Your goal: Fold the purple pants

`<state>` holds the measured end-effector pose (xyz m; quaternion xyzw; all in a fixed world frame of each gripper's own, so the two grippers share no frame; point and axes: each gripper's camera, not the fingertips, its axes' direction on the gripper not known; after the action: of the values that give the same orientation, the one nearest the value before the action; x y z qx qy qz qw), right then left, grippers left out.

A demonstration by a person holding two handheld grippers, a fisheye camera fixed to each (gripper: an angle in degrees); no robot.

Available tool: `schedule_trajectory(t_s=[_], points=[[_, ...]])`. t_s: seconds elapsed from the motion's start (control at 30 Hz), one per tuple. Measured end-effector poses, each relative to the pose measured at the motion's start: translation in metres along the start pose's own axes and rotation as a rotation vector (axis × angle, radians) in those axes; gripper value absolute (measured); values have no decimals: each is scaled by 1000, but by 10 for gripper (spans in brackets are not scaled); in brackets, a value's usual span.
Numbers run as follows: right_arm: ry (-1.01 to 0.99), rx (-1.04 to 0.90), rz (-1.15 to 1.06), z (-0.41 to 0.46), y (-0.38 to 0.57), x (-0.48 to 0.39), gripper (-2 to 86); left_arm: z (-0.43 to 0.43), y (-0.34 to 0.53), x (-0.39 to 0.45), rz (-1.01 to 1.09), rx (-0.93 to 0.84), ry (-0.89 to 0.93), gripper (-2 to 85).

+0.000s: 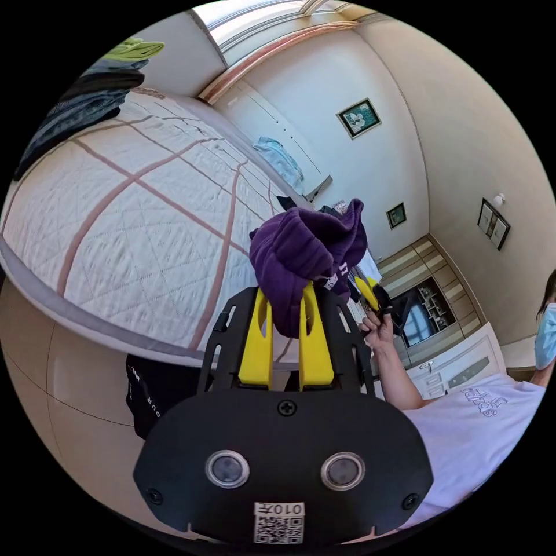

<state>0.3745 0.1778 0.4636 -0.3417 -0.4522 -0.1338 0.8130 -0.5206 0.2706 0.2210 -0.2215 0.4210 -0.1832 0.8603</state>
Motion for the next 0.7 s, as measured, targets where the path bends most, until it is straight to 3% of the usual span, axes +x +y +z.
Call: schedule_trajectory(t_s=[0.13, 0.2, 0.33, 0.43, 0.5, 0.53, 0.7], points=[[101, -135, -118, 31, -40, -21, 164, -9, 14, -6, 28, -19, 21, 80], [114, -215, -58, 36, -64, -28, 97, -15, 16, -11, 23, -16, 39, 79], [-91, -117, -190, 2, -98, -107, 75, -40, 15, -32, -7, 26, 106, 83], [-244, -177, -318, -12, -106, -176, 91, -67, 14, -59, -95, 137, 192, 89], [-458, -335, -542, -12, -89, -203, 128, -82, 13, -69, -105, 156, 148, 92], [-464, -367, -558, -10, -84, -203, 131, -91, 14, -76, -122, 157, 111, 93], [-101, -299, -359, -24, -59, -128, 137, -104, 36, -108, -220, 112, 106, 94]])
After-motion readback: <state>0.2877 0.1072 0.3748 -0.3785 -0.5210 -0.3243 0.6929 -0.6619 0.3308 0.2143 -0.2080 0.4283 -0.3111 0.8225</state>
